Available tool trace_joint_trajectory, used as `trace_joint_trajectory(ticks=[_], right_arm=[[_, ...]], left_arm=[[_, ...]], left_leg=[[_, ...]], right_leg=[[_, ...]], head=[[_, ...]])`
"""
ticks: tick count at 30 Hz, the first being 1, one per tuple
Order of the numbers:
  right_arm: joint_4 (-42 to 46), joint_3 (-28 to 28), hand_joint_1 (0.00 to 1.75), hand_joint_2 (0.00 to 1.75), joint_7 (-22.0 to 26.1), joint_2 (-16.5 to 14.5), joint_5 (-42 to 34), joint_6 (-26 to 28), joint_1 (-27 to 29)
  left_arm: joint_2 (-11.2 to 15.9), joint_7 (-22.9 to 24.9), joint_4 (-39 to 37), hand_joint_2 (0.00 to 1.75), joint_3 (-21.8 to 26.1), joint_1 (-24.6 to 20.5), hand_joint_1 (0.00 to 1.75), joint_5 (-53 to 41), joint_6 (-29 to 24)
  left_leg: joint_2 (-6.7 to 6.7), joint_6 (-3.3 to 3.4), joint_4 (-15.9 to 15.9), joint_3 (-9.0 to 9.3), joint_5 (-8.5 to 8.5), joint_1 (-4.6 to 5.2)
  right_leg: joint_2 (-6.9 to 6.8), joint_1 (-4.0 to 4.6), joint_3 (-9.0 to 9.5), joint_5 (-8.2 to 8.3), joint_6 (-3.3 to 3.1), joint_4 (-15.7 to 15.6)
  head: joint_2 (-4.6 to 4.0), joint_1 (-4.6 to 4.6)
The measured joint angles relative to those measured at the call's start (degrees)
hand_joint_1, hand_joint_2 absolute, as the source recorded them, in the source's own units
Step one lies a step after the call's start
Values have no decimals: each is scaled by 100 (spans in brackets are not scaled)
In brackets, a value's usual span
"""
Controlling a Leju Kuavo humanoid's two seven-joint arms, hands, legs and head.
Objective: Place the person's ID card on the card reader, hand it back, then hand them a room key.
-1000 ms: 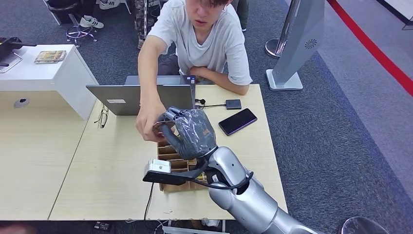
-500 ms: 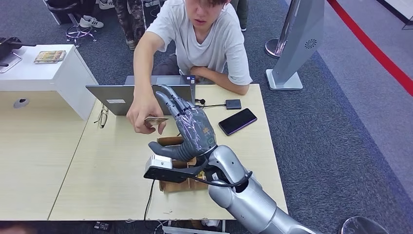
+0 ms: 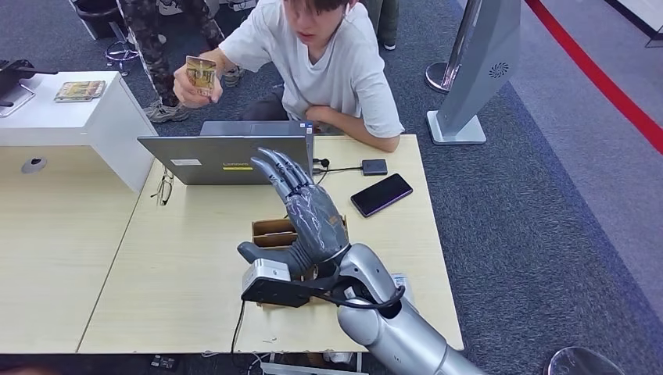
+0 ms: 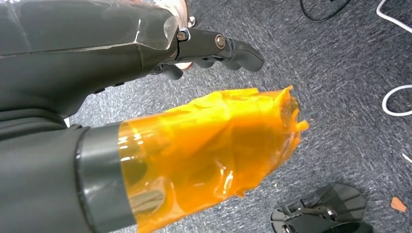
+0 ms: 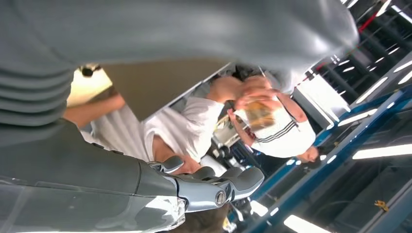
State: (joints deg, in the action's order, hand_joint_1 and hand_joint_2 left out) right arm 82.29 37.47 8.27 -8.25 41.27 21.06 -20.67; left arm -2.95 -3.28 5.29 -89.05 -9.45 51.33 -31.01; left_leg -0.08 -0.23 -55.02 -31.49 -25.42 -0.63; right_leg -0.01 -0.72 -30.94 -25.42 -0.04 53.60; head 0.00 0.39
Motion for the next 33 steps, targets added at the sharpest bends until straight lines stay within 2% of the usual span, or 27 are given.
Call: trace_joint_trajectory(ticks=[6, 15, 25, 33], right_arm=[[72, -1, 0, 0, 182, 1, -352, -134, 95], [318, 106, 0, 0, 450, -2, -1391, -895, 116], [591, 295, 0, 0, 709, 11, -1965, -1038, 242], [798, 301, 0, 0, 780, 66, -2084, -1059, 377]], left_arm=[[2, -28, 0, 0, 0, 27, 0, -32, 2], [9, -12, 4, 0, 0, 12, 0, -43, 4], [-4, 31, 40, 0, 16, -77, 0, 253, -87], [-15, -18, 52, 0, 60, -77, 0, 357, -134]], left_leg=[[0, 0, 0, 0, 0, 0], [0, 0, 0, 0, 0, 0], [0, 0, 0, 0, 0, 0], [0, 0, 0, 0, 0, 0]], right_leg=[[0, 0, 0, 0, 0, 0], [0, 0, 0, 0, 0, 0], [0, 0, 0, 0, 0, 0], [0, 0, 0, 0, 0, -1]], head=[[0, 0], [0, 0], [0, 0], [0, -1]])
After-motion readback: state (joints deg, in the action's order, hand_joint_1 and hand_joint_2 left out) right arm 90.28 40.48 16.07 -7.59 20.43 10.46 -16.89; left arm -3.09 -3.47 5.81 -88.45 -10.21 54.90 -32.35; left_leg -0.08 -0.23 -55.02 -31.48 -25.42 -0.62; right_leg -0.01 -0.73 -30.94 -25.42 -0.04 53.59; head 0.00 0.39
